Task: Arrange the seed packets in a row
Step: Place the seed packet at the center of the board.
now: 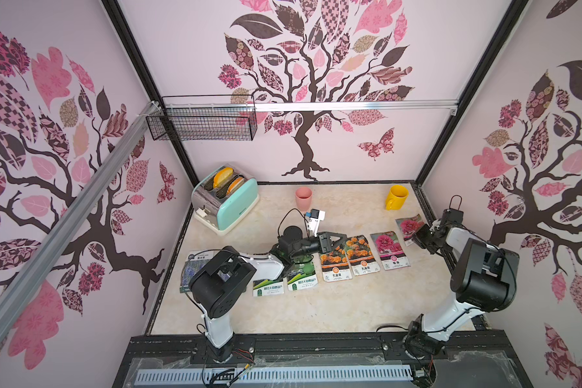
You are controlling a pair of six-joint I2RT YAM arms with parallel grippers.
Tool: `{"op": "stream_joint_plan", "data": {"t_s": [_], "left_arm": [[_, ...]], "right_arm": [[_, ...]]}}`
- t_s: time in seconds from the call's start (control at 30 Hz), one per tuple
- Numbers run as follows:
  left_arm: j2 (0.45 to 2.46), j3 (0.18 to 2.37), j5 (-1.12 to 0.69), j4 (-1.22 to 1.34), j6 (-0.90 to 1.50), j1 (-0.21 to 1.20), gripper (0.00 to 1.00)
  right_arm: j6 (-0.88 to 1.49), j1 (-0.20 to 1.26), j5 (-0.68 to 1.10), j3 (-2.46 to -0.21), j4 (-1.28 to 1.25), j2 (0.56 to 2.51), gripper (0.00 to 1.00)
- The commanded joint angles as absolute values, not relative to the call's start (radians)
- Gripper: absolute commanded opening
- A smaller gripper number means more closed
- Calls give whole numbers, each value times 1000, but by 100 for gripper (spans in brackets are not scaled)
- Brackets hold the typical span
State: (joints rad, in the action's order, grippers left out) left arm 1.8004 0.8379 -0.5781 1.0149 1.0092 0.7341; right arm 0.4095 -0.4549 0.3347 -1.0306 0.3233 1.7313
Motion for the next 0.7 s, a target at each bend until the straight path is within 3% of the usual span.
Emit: {"op": "stream_joint_plan", "data": {"t_s": [0.0,0.17,0.33,0.43,0.5,0.67], "left_arm": [[1821,860,-601,1038,990,727,24],[1832,861,-601,1043,995,726,23],[1851,861,-603,1076,1022,726,21],[1851,859,-604,1080,1026,727,21],[1850,859,-604,1080,1026,728,20],[1855,860,-604,1081,1028,734,20]], "right_arm": [[369,-466,280,-1051,402,1740,0],[358,-478,248,-1016,413,1704,0],[350,-482,219,-973,419,1639,26],[351,-483,197,-953,425,1589,32],[351,-483,190,-948,432,1556,41],[374,-483,138,-937,447,1458,44]]}}
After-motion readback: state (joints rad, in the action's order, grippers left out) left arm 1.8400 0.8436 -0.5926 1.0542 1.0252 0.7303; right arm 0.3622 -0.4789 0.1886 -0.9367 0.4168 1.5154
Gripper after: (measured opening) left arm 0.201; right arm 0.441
